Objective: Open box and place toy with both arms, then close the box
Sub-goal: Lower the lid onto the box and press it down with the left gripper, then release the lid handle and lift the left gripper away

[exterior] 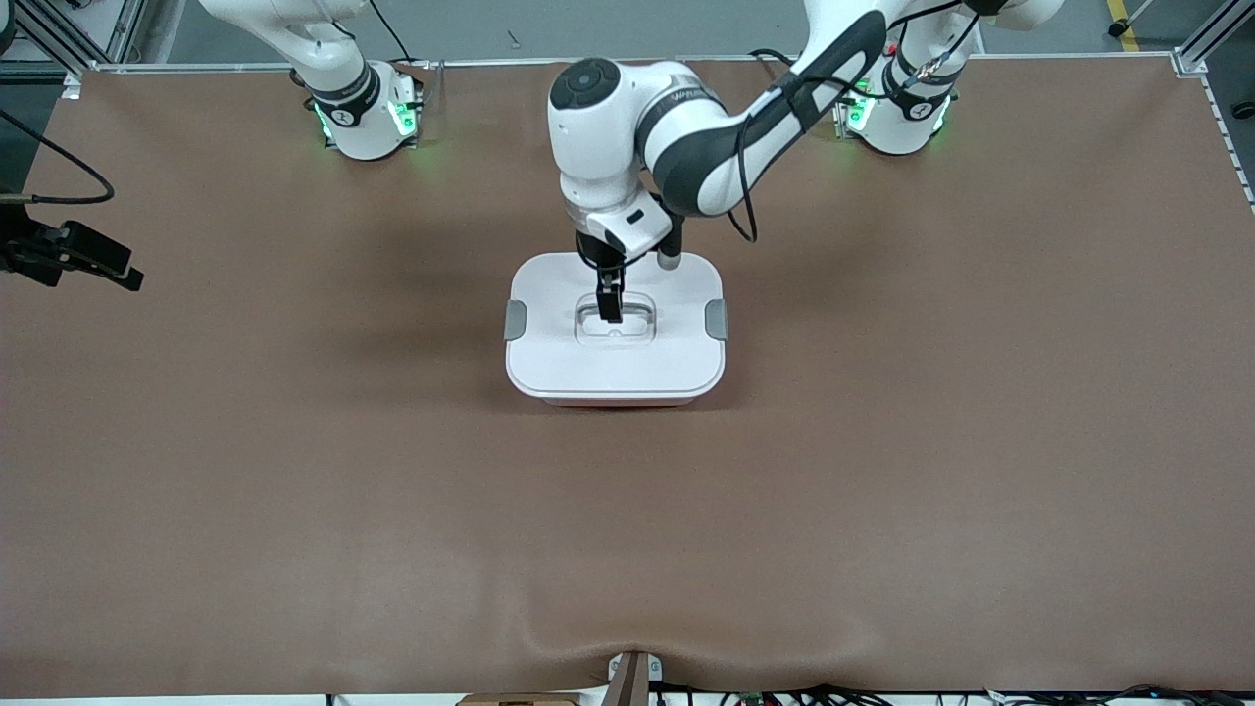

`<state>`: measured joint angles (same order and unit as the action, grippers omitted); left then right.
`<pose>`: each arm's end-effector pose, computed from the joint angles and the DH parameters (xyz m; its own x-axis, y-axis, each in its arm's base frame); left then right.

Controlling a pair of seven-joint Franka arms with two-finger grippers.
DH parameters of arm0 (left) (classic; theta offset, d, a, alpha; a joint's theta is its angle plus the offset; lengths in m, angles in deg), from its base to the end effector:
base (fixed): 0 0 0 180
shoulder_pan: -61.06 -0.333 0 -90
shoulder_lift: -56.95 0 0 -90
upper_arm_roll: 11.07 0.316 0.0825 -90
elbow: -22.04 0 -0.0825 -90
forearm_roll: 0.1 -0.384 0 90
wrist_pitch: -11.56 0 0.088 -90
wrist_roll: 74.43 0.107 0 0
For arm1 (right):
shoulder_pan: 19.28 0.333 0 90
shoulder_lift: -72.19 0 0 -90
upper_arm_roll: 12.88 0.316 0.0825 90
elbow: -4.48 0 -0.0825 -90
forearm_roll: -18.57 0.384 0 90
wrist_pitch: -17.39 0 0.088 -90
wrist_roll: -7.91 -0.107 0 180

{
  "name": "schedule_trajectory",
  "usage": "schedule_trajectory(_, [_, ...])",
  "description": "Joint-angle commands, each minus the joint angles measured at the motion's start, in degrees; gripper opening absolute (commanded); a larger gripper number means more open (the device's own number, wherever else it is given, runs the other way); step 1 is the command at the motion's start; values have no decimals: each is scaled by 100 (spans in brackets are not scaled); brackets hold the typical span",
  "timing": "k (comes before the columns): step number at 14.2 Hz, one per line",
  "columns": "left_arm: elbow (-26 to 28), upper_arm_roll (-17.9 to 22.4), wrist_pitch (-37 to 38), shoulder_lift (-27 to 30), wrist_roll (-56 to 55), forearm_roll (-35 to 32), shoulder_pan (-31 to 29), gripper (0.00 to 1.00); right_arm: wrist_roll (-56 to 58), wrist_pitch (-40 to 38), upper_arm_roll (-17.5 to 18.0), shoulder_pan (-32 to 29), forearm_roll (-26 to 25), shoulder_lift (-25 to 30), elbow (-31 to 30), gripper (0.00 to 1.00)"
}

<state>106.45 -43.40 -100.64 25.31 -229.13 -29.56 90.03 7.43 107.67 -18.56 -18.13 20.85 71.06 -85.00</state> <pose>0.4214 -0.5587 0.3976 0.0535 0.9961 0.0706 0.9813 -0.0656 0.1808 0.5596 -0.0395 0.6183 0.9961 -0.0875 -0.0060 -0.0877 -0.9954 -0.0378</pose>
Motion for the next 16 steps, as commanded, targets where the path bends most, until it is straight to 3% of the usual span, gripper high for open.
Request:
schedule_trajectory(1, [6,-81,487,411,438,106,-84,100,-76,-37,-21,43,36,-10,53,100])
schedule_trajectory(6, [6,-72,1129,1299,2730,801,-795,100,-76,-37,-21,69,36,-10,53,100])
schedule_trajectory(11, [6,-72,1665,1985,5190,1688,-2015,100,-76,-55,-21,78,27,-10,45,100])
schedule_trajectory(16, [6,-63,2173,2346,8124,1936,-3142,100,-76,-64,-21,130,27,-10,36,100])
